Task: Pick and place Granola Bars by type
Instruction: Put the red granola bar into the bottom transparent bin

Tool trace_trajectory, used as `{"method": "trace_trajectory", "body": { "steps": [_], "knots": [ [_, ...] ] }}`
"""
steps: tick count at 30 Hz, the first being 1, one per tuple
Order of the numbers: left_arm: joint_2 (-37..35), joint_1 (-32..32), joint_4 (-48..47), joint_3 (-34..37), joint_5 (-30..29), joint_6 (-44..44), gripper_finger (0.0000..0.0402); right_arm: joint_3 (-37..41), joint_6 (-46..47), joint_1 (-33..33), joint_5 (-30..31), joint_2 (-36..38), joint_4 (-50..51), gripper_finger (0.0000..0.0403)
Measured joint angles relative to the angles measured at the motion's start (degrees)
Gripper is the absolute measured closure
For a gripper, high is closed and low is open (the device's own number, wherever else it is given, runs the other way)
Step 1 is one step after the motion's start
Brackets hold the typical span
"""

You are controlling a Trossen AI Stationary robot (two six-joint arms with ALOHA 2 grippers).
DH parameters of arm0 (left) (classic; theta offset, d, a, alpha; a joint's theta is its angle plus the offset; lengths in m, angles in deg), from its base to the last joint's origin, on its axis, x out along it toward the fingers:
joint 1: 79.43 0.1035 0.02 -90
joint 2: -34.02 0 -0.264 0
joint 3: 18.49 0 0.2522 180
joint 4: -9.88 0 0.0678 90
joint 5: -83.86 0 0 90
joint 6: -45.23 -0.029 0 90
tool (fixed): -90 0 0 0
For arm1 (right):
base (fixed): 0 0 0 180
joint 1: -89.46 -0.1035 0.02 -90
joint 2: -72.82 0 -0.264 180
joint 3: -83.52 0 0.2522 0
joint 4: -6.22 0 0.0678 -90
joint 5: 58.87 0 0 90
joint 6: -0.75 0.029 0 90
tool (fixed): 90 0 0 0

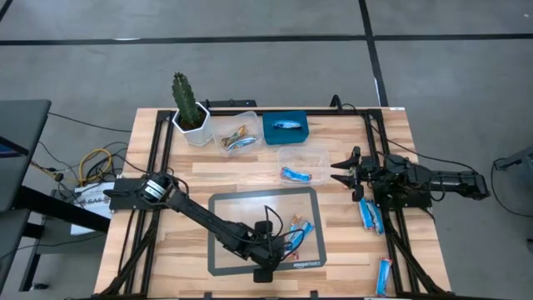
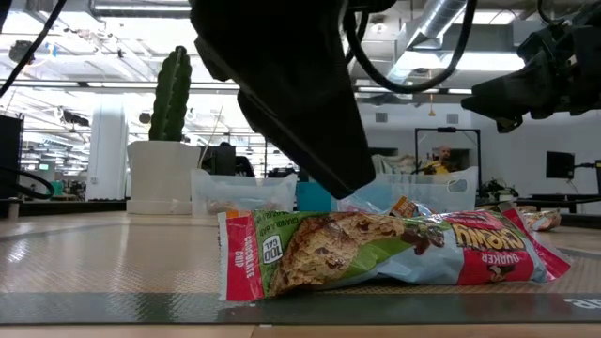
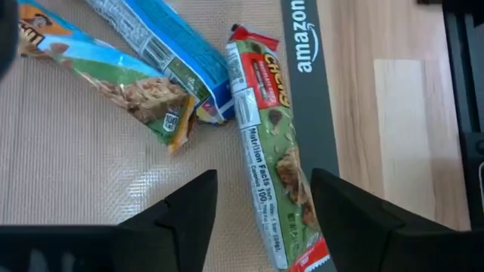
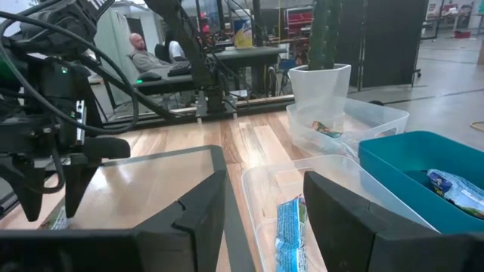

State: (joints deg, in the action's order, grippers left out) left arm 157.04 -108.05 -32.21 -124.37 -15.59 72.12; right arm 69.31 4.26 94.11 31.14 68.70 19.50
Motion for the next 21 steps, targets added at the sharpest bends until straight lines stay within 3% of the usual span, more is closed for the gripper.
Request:
{"method": "trace_trajectory", "body": {
  "steps": [9, 15, 21],
  "knots": [
    [3.0, 0.0, 1.4, 0.2, 3.1, 2.7, 0.0180, 0.0, 0.0, 0.0, 0.0, 0.0, 0.0, 0.0233],
    [2.7, 0.0, 1.7, 0.0, 1.5, 2.7, 0.0181, 0.0, 0.0, 0.0, 0.0, 0.0, 0.0, 0.0233],
    [2.7, -0.1, 0.8, 0.1, 1.5, 3.7, 0.0214, 0.0, 0.0, 0.0, 0.0, 0.0, 0.0, 0.0233]
  ]
}}
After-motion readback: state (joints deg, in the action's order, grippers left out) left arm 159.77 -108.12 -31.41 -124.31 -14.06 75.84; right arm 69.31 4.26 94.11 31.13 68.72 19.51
